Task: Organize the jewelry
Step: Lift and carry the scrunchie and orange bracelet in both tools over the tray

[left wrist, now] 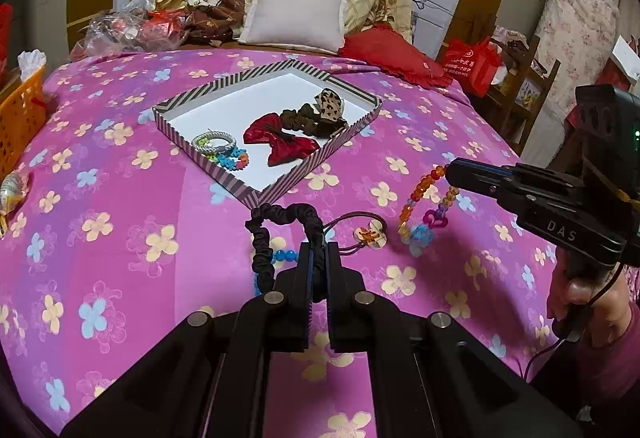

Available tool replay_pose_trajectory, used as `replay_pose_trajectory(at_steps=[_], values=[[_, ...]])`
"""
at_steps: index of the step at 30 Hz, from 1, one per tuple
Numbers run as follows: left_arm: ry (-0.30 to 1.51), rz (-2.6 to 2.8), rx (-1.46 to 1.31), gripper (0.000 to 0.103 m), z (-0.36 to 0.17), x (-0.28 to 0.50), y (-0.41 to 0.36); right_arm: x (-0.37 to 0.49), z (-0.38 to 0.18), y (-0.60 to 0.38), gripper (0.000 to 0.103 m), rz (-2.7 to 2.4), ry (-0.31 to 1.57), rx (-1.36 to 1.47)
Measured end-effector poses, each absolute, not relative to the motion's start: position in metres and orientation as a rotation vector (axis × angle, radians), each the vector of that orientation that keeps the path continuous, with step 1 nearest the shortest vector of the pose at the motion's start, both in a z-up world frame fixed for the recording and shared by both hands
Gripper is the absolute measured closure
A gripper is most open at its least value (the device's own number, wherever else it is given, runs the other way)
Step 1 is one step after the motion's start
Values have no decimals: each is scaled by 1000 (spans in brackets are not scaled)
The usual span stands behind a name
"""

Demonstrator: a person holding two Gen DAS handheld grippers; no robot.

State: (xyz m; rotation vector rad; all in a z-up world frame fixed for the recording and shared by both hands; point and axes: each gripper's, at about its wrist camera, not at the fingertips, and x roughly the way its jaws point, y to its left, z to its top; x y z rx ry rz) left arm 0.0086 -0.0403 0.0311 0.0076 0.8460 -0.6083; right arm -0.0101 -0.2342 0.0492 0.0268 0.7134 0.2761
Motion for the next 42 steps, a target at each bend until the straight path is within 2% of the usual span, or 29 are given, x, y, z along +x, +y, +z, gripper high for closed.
replay_pose_trajectory(at_steps=[26, 42], values=[[838, -511, 30, 103, 31, 48, -37, 21, 63, -216, 94, 297, 713, -9], [834, -447, 45, 103, 32, 107, -50, 80, 69, -211, 94, 290, 715, -21]])
